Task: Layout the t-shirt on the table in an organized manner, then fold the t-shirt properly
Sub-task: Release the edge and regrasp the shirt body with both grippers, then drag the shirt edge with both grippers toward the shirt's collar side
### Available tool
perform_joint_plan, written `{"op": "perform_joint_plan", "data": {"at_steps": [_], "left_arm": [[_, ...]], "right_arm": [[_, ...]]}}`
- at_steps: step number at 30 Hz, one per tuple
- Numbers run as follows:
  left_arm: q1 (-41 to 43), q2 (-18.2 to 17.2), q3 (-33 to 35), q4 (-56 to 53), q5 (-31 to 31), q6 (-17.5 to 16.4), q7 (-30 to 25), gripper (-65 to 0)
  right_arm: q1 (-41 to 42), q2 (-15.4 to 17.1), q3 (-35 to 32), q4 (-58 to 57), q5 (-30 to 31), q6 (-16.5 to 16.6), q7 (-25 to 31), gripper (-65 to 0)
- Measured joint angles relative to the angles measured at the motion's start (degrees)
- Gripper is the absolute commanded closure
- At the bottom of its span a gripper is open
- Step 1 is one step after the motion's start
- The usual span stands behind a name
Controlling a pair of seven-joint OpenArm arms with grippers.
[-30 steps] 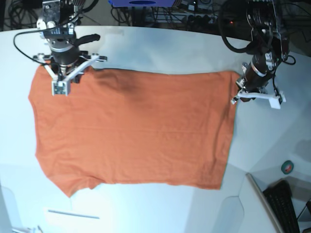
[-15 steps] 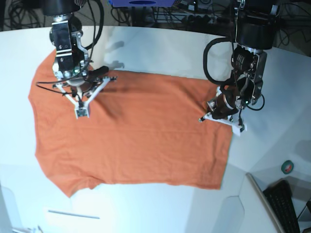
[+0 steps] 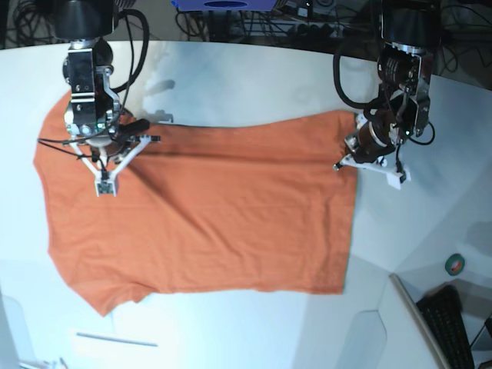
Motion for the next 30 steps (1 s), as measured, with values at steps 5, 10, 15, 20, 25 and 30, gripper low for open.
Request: {"op": "perform_joint_plan", "data": {"at_steps": [5,10,15,20,25,30], "left_arm": [[6.0,-0.6,-0.8,9.4,0.0,0.2,0.2,0.0],[7.2,2.1,-0.2,10.5,-0.1,-0.3,0.1,0.0],[7.5,2.7,-0.3,7.8,-0.1,-0.1,0.1,0.0],[7.3,1.2,-0.6,3.6,-1.8,-2.1,-1.2,0.0],[3.5,0.1,-0.8,1.1,-0.6,-0.9,-1.1,0.0],[2.8,-0.6,-0.8,3.7,-0.1,0.3,0.2,0.0]], "right_arm": [[-1.7,0.0,0.0,2.4,-0.3,-0.1,-1.1,0.0],[-2.4,0.0,0.0,4.9,-0.3,-0.2,-2.1,0.0],[-2.5,0.0,0.0,5.2,-0.3,-0.2,-1.9,0.0],[-3.1,0.0,0.0,6.3,-0.3,-0.2,-1.9,0.0],[-5.0,-1.1,0.3,13.3,-0.3,-0.3,-1.7,0.0],[-9.6,-1.3,0.5,21.2,-0.2,-0.6,-2.0,0.0]]}}
